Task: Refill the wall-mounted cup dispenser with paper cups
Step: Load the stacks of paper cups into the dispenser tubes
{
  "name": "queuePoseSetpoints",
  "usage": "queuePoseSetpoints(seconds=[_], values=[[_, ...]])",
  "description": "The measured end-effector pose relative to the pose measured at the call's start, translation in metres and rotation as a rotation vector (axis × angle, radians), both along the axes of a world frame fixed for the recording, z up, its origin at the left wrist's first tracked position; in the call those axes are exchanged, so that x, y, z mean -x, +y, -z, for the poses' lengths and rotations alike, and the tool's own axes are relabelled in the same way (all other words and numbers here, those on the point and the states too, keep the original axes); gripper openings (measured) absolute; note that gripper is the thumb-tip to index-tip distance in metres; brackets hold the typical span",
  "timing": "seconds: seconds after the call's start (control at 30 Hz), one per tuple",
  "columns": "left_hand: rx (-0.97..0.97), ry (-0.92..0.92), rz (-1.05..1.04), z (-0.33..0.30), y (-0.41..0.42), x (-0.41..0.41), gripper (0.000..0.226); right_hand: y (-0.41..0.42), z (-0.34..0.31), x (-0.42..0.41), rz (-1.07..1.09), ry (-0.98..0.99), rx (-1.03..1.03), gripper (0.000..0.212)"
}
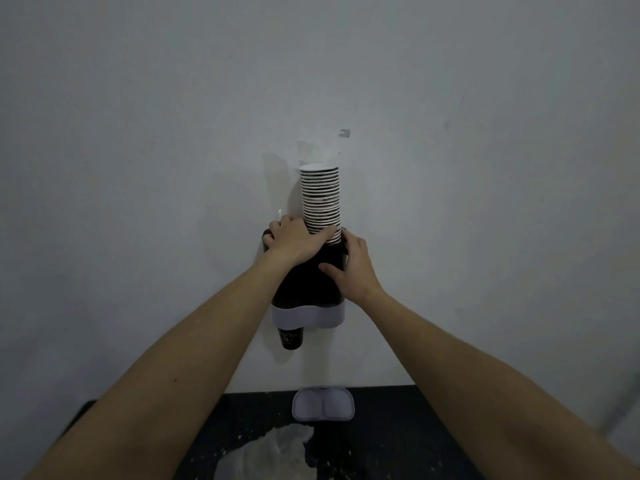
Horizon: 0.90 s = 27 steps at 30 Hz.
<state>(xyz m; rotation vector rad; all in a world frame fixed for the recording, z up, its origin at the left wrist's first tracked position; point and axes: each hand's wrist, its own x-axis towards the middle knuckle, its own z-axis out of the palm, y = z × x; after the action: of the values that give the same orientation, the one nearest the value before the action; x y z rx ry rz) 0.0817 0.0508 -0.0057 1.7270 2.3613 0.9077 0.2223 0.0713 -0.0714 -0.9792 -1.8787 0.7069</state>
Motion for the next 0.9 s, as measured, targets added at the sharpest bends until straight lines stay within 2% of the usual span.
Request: queuePoseSetpoints(seconds=[0.13, 0.3, 0.47, 0.6, 0.67, 0.77, 0.9], values=[[-0.038, -0.054, 0.042, -0.001, -0.003, 0.001, 0.084, 0.001, 0.000, -0.002, -0.004, 0.007, 0.014, 0.080], [-0.114, -0.079, 0.136, 0.001, -0.007, 0.001, 0.090, 0.003, 0.002, -0.001, -0.010, 0.016, 0.028, 0.083], [-0.251, 0.068, 0.440, 0.003, -0.012, 0.013, 0.048, 0.003, 0.007, -0.003, -0.007, 0.045, 0.082, 0.099], [-0.193, 0.217, 0.523, 0.002, -0.013, 0.016, 0.039, 0.005, 0.016, -0.006, -0.026, 0.000, 0.139, 0.101], [-0.173, 0.217, 0.501, 0.001, -0.011, 0.014, 0.034, 0.004, 0.019, -0.006, -0.030, -0.012, 0.162, 0.104], [-0.125, 0.173, 0.450, -0.005, -0.006, 0.013, 0.028, 0.005, 0.020, -0.005, -0.051, 0.002, 0.133, 0.098], [-0.016, 0.250, 0.448, -0.015, 0.003, 0.011, 0.023, 0.007, 0.021, -0.007, -0.066, 0.014, 0.104, 0.093]])
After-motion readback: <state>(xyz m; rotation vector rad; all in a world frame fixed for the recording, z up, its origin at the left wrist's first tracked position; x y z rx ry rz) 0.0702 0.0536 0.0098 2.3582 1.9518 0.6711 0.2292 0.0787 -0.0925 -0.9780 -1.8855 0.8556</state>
